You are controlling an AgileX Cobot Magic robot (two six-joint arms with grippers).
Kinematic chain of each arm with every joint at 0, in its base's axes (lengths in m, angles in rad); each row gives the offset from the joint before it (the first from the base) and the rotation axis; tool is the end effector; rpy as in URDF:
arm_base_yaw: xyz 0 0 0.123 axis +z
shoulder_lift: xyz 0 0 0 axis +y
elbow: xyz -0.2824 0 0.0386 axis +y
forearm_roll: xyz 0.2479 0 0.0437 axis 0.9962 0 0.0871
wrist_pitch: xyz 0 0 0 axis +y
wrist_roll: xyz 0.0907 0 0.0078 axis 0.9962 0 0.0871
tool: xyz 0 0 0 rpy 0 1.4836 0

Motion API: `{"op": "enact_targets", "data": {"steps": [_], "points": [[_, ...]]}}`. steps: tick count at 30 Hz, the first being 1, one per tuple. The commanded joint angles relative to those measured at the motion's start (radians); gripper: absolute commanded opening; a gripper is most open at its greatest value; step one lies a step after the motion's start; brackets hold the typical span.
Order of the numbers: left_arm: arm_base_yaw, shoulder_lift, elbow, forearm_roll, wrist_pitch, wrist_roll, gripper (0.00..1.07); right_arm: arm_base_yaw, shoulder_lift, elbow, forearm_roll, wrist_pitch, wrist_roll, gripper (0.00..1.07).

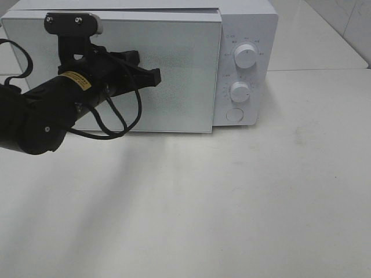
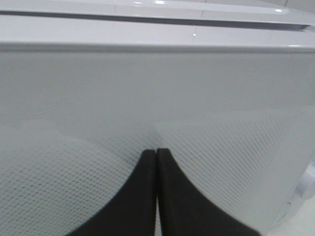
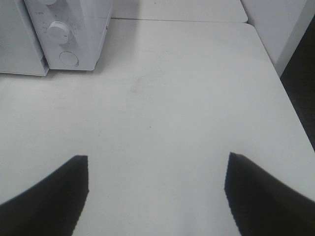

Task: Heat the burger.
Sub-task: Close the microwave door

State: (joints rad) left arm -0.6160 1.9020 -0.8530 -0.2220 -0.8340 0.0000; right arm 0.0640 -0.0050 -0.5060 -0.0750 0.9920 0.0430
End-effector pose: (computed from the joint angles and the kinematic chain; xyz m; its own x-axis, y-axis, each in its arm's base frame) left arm 0.3177 -0.2067 0.1717 -0.1785 -0.0549 -0.9824 0.4162 0.9005 -0.1260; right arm -0.0035 -0.0059 0.2847 -0.3817 -0.0225 -0.9240 -0.0053 0.9997 -0.0222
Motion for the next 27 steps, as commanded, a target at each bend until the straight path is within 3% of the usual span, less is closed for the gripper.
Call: {"op": "enact_targets", "data": {"steps": [1, 8, 10, 14, 20, 27], "points": [[-0.001, 0.022, -0.065, -0.017, 0.018, 0.000, 0.00, -0.005, -0.030, 0.004, -0.002, 0.003, 0.003, 0.75], [-0.001, 0.075, -0.147, -0.045, 0.048, 0.008, 0.00, -0.005, -0.030, 0.004, -0.002, 0.003, 0.003, 0.75], [-0.001, 0.100, -0.204, -0.083, 0.080, 0.056, 0.00, -0.005, -0.030, 0.004, -0.002, 0.003, 0.003, 0.75], [-0.001, 0.096, -0.215, -0.077, 0.091, 0.065, 0.00, -0.005, -0.030, 0.004, -0.002, 0.003, 0.003, 0.75], [-0.042, 0.027, -0.143, -0.017, 0.192, 0.045, 0.00, -0.005, -0.030, 0.004, -0.002, 0.003, 0.003, 0.75], [-0.094, -0.053, -0.047, -0.020, 0.330, 0.041, 0.01, -0.005, -0.030, 0.004, -0.002, 0.003, 0.003, 0.75]]}}
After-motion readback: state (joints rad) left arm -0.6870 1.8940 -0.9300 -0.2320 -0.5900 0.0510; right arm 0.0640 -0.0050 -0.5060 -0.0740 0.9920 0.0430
